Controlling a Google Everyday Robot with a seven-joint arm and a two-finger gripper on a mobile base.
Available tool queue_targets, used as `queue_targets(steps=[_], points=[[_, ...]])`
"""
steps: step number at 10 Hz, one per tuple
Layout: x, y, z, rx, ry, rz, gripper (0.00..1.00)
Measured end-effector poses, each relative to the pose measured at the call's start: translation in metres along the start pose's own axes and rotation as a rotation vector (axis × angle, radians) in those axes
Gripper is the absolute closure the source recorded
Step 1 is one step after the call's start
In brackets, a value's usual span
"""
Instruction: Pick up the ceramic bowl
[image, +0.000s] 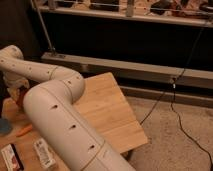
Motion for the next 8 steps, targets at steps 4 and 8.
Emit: queue_targets(steps=[4, 8], points=[[0.013, 0.017, 0.027, -0.073, 0.058, 0.014, 0.35], [0.016, 0.025, 0.039, -0.086, 0.086, 0.007, 0.35]])
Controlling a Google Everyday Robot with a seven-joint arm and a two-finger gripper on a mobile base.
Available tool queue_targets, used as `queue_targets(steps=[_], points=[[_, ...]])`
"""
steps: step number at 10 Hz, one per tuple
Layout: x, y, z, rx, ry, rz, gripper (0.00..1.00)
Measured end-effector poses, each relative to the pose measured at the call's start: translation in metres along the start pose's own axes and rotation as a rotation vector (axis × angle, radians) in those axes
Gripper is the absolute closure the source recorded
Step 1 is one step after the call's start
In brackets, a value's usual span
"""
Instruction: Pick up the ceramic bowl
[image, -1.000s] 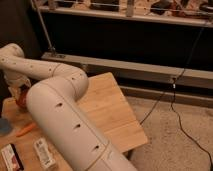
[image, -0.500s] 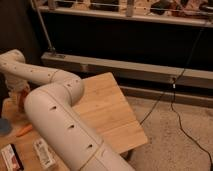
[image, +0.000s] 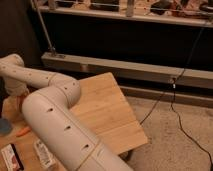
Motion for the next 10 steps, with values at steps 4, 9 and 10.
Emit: queue_targets(steps=[4, 9, 10], points=[[0.008, -0.006, 0.02, 0.004, 0.037, 0.016, 0.35], [0.02, -0.01, 0.049, -0.012, 0.085, 0.04, 0.57], [0.019, -0.011, 0.047, -0.011, 0.082, 0.045, 0.65]])
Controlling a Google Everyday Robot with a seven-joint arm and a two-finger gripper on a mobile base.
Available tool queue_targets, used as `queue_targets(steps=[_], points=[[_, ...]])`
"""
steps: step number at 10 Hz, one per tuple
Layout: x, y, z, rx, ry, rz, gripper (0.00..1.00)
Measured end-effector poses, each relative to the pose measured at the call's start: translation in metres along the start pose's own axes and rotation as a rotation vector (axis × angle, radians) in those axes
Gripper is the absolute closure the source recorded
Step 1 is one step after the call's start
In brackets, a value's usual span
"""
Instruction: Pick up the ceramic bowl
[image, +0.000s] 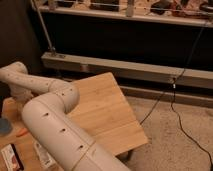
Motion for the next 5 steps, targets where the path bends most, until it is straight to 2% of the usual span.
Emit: queue_targets(steps=[1, 3, 4, 5], points=[[-0.002, -0.002, -0.013, 0.015, -0.014, 0.005, 0.77], [-0.006, -0.009, -0.061, 0.059, -0.087, 0.026, 0.96], [-0.001, -0.018, -0.104, 0.112, -0.151, 0.044, 1.0], [0.007, -0.02, -0.128, 0.136, -0.177, 0.061, 1.0]])
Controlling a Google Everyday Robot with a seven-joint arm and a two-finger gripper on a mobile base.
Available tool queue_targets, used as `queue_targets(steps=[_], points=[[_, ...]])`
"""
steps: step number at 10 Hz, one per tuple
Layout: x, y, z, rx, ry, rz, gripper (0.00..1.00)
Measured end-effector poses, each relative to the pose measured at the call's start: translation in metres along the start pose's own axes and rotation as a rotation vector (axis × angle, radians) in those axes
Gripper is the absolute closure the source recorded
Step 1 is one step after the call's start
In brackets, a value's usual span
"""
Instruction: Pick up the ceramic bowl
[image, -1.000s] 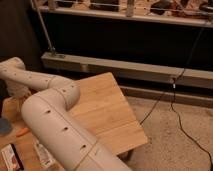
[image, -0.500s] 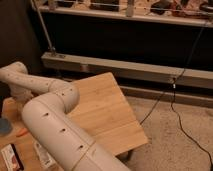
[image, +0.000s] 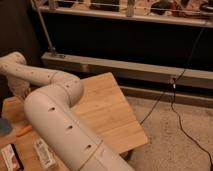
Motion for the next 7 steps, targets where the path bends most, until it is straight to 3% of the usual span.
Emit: queue_targets(steps=[1, 3, 5, 7], points=[[0.008, -0.009, -0.027, 0.04, -0.033, 0.018, 1.0], [0.032, -0.019, -0.068, 0.078, -0.081, 0.068, 1.0], [0.057, -0.018, -0.093, 0.078, -0.108, 0.117, 1.0], [0.078, -0.004, -0.111, 0.043, -0.107, 0.162, 1.0]])
